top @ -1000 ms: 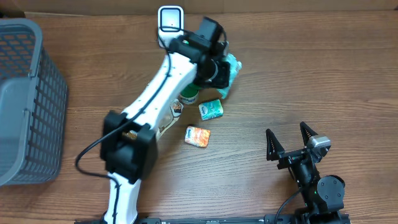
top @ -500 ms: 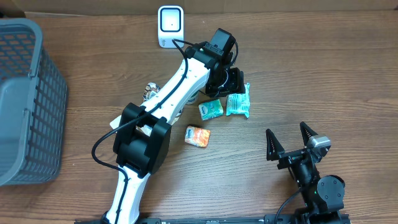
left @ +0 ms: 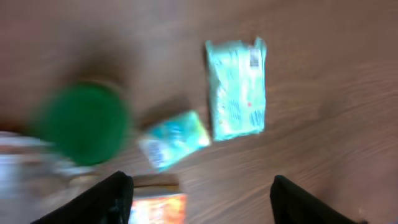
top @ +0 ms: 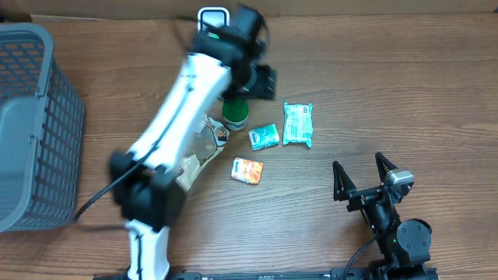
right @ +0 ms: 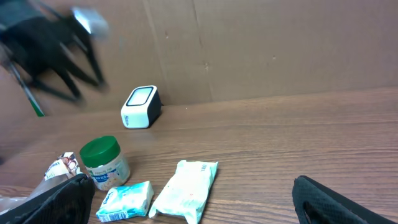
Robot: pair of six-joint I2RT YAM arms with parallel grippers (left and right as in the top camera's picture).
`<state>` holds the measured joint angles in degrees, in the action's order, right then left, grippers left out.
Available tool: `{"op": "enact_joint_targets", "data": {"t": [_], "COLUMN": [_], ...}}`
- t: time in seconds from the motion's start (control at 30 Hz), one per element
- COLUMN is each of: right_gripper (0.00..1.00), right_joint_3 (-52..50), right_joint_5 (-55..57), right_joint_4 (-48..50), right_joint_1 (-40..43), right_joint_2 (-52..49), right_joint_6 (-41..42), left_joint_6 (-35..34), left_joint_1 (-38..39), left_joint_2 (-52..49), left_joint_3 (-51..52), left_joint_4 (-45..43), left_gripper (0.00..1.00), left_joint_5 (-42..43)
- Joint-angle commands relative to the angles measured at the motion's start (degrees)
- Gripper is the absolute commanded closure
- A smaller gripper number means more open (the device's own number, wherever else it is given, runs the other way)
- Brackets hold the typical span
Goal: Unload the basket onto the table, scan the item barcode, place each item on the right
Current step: 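Carry the wipes pack out, drop it right of the green pack, retract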
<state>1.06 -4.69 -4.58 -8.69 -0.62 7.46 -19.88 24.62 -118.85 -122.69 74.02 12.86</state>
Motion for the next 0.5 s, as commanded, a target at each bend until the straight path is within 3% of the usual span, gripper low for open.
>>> {"op": "enact_joint_targets", "data": {"t": [0.0, 0.27, 0.47], "right_gripper": [0.00, 0.00, 0.00], "right_joint_3": [-0.6, -0.6, -0.6], "right_joint_5": [-0.3, -0.3, -0.3], "right_joint_4": [0.2, 0.2, 0.2], "right_joint_1": [0.0, 0.0, 0.0], "right_joint_2": [0.5, 0.5, 0.5], "right_joint_6": [0.2, 0.2, 0.2], "left_joint_6": [10.3, 23.2, 25.6], "left_joint_1": [-5.0, -22.5, -33.5], "left_joint_2": [10.8, 17.7, 15.5], "left_joint_3": [-3.5, -3.5, -1.8], "left_joint_4": [3.0, 11.5, 12.1], "left_gripper": [0.19, 0.12, 0.15], "left_joint_5": [-7.6, -8.4, -8.3]}}
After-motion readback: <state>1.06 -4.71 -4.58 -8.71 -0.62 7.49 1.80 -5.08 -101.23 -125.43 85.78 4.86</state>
